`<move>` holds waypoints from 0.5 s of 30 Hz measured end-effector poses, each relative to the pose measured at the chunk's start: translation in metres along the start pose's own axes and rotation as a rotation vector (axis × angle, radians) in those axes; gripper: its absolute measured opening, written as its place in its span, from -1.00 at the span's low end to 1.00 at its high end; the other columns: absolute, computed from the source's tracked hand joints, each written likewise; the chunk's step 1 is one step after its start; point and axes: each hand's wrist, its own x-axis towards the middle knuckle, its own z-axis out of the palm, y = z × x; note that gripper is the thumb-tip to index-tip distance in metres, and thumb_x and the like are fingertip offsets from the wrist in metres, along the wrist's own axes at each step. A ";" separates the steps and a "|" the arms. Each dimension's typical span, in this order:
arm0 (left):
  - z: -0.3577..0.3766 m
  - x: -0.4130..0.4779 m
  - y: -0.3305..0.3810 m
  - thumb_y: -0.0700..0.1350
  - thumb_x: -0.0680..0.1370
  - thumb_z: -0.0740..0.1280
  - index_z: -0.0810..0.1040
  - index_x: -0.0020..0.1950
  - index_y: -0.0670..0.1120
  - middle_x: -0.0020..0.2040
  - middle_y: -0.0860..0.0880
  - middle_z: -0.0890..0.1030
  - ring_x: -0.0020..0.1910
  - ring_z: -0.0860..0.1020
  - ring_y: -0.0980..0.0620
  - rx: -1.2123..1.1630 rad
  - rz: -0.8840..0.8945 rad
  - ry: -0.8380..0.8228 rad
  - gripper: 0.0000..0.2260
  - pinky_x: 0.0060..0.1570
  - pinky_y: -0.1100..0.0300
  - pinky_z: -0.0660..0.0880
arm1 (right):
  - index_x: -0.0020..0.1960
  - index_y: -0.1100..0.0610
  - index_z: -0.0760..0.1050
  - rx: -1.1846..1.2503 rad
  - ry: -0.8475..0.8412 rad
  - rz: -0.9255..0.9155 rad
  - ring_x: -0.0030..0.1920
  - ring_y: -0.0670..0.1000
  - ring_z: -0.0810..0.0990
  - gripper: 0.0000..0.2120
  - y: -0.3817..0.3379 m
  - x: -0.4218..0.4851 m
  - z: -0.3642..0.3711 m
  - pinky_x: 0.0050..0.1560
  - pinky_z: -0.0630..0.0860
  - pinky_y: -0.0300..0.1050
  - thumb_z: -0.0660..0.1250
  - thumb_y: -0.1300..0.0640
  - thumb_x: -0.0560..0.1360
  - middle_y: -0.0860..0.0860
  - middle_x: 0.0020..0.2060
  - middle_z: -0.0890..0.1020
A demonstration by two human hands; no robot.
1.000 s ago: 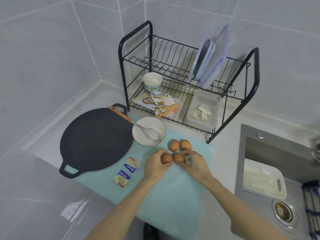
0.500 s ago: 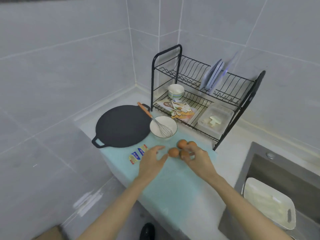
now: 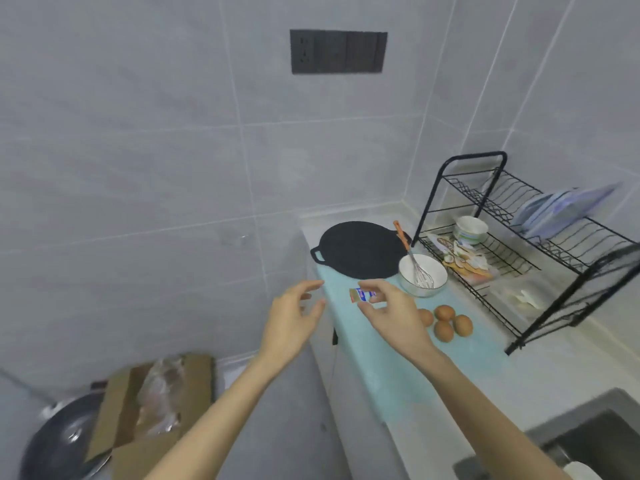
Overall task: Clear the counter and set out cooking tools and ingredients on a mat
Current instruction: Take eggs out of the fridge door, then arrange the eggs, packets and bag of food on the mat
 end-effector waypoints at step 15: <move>-0.226 -0.178 0.003 -0.11 0.57 0.31 0.52 0.27 0.02 0.18 0.18 0.55 0.11 0.51 0.23 0.107 -0.031 0.600 -0.73 0.06 0.30 0.47 | 0.16 0.09 0.55 0.124 -0.286 -0.496 -0.09 -0.04 0.58 -0.72 -0.195 -0.092 0.125 -0.07 0.42 -0.28 0.40 0.20 0.45 -0.07 0.06 0.63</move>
